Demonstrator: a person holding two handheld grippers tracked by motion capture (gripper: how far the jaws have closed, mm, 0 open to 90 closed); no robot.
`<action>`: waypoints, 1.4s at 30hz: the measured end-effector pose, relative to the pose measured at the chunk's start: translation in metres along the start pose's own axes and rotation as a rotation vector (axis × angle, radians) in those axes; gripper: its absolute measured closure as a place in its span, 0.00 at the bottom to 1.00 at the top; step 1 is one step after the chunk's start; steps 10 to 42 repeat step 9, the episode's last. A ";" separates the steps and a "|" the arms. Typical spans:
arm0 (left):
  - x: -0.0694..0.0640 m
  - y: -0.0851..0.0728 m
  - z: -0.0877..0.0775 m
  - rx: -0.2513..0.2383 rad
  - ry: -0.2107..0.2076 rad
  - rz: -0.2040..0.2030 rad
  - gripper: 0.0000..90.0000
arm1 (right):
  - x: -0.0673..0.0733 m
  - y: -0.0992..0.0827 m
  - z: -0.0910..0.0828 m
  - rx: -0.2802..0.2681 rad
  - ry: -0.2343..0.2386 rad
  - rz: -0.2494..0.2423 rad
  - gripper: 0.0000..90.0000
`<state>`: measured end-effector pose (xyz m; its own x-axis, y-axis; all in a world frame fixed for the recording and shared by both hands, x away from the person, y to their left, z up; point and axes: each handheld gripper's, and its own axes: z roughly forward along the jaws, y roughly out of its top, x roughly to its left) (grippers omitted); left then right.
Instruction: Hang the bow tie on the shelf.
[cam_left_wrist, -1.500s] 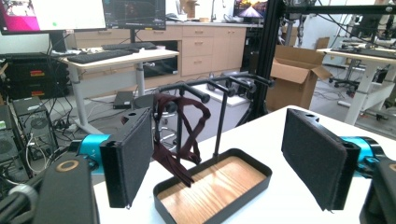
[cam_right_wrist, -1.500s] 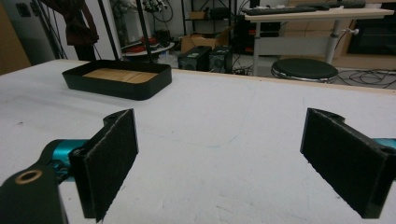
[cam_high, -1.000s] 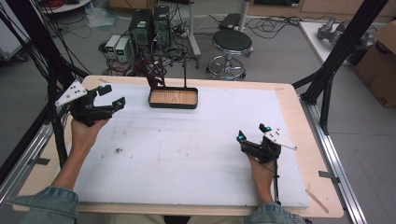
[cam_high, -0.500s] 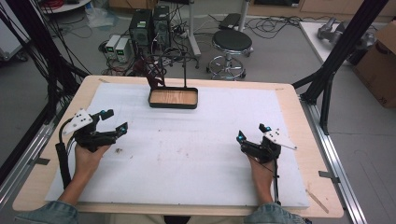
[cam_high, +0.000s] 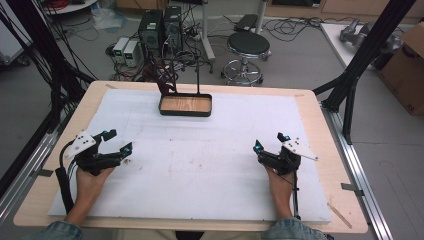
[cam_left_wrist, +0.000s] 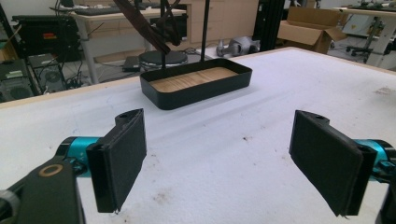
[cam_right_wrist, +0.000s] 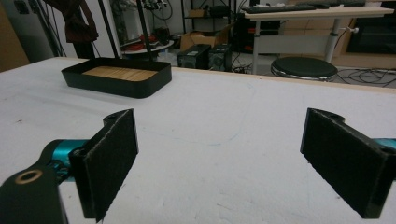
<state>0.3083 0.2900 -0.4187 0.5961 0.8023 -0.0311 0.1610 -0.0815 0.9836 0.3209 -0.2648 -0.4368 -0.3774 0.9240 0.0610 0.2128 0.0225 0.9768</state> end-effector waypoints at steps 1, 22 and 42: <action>0.000 0.000 -0.001 0.002 0.002 0.004 0.21 | 0.000 0.000 0.000 0.000 0.000 0.000 0.11; 0.001 -0.003 -0.002 0.005 0.015 0.000 0.21 | 0.000 0.000 0.000 -0.001 -0.001 -0.001 0.11; 0.001 -0.003 -0.002 0.005 0.015 0.000 0.21 | 0.000 0.000 0.000 -0.001 -0.001 -0.001 0.11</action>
